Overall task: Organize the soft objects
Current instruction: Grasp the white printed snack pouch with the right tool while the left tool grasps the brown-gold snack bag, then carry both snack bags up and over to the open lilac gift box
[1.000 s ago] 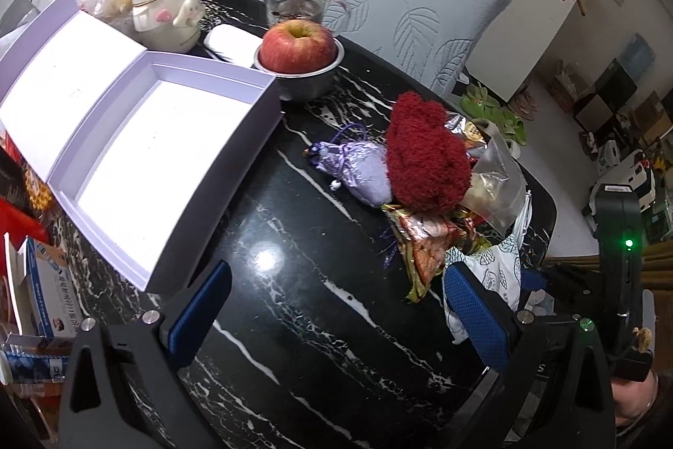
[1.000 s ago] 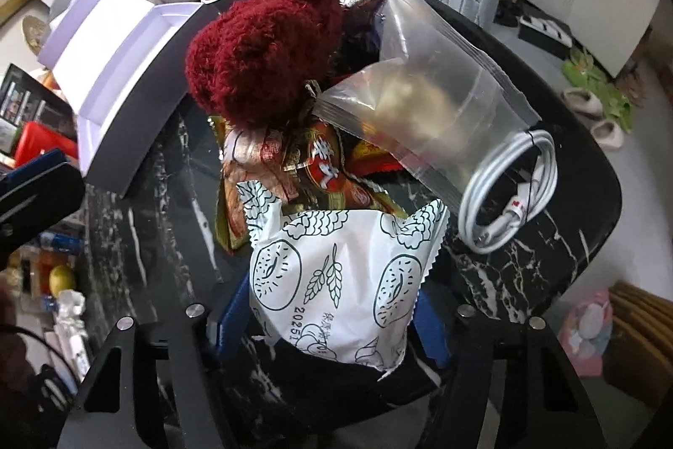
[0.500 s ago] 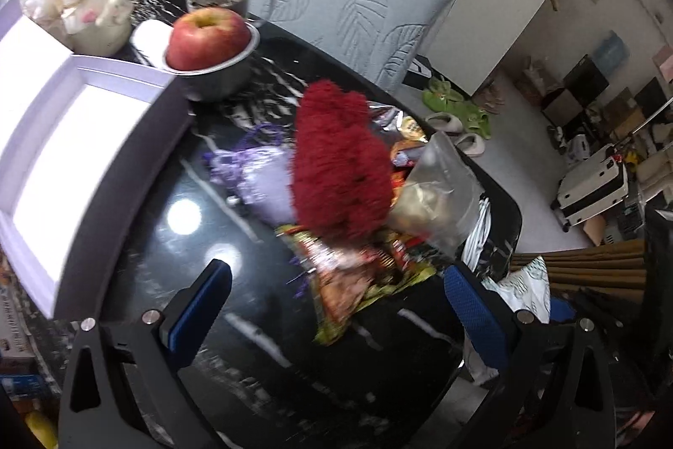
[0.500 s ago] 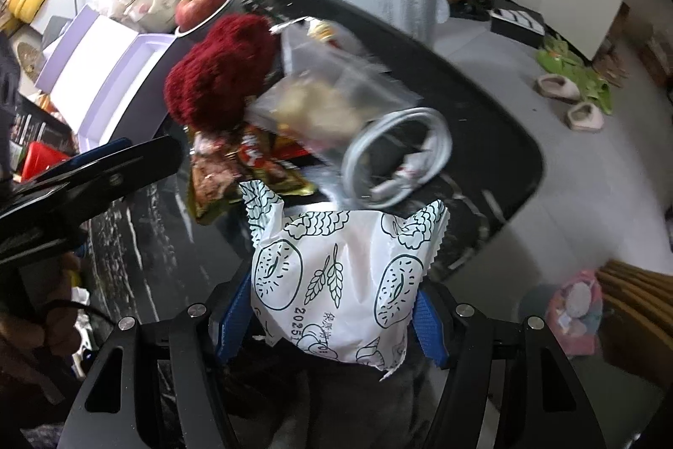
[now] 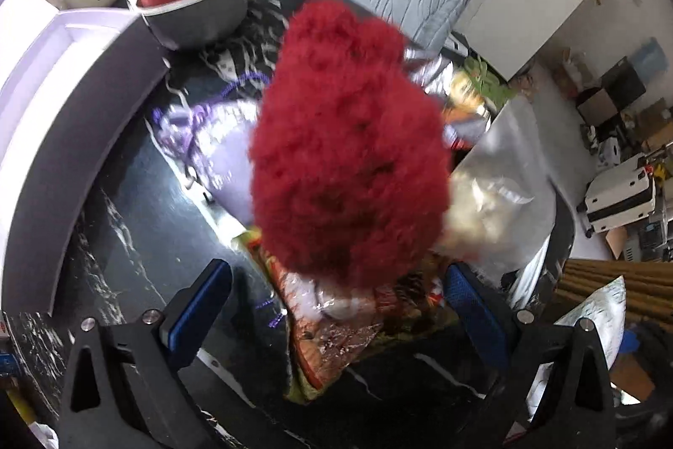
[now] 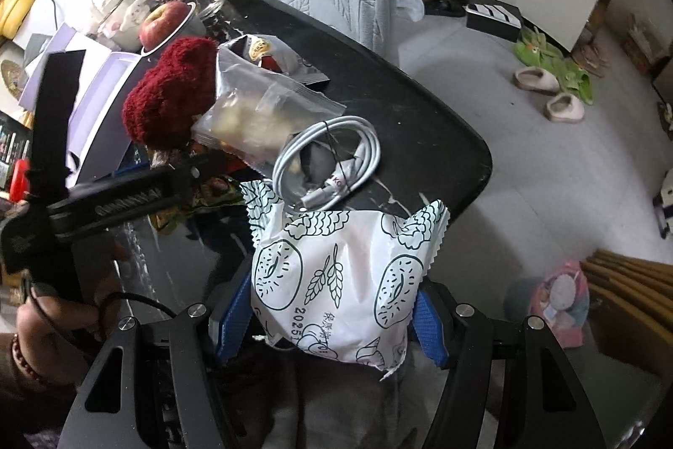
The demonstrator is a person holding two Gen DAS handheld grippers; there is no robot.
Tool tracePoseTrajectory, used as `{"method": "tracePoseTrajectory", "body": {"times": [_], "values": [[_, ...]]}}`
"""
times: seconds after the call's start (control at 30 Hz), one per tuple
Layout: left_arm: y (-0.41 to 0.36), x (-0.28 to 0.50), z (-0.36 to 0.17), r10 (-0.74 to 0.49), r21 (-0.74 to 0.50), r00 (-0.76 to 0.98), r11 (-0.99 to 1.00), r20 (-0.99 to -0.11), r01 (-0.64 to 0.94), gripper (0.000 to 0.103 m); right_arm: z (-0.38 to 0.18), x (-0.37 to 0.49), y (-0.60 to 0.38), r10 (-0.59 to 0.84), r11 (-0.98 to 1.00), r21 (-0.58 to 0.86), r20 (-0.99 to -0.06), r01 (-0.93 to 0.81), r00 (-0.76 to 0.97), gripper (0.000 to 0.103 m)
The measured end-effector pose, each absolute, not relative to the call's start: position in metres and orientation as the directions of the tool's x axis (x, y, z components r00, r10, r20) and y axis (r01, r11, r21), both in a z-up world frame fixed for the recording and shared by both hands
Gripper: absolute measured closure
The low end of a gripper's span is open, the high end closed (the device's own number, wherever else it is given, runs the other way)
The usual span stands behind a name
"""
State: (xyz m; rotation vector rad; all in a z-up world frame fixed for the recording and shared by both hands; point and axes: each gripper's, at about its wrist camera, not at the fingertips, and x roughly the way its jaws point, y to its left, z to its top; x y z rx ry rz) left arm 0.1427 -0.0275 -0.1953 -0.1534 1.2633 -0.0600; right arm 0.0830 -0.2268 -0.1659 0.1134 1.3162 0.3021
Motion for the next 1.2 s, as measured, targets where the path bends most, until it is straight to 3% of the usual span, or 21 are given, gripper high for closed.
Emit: {"method": "tracePoseTrajectory", "body": {"times": [0.1,0.17,0.23,0.3,0.87,1.2], "values": [[-0.025,0.139,-0.203,-0.142,-0.164,0.298,0.985,-0.944,-0.05,0.006,-0.167,0.084,-0.229,0.284,0.955,0.254,-0.934,-0.156,0.218,0.037],[-0.025,0.137,-0.201,-0.154,-0.174,0.317,0.984,-0.936,-0.036,0.018,-0.167,0.084,-0.23,0.285,0.954,0.256,-0.933,-0.155,0.219,0.037],[-0.026,0.133,-0.198,-0.15,-0.165,0.335,0.986,-0.93,-0.017,0.038,-0.168,0.085,-0.23,0.286,0.955,0.257,-0.933,-0.151,0.219,0.037],[-0.029,0.13,-0.196,-0.138,-0.147,0.338,0.989,-0.931,0.0,0.041,-0.169,0.084,-0.231,0.287,0.954,0.26,-0.933,-0.145,0.217,0.037],[-0.028,0.067,-0.193,-0.197,-0.185,0.255,0.98,-0.947,0.073,0.046,-0.173,0.05,-0.238,0.296,0.954,0.275,-0.925,-0.121,0.237,0.037],[-0.024,0.017,-0.177,-0.207,-0.194,0.259,0.978,-0.943,0.077,0.046,-0.181,0.014,-0.216,0.349,0.922,0.308,-0.924,-0.235,0.16,0.037]]}}
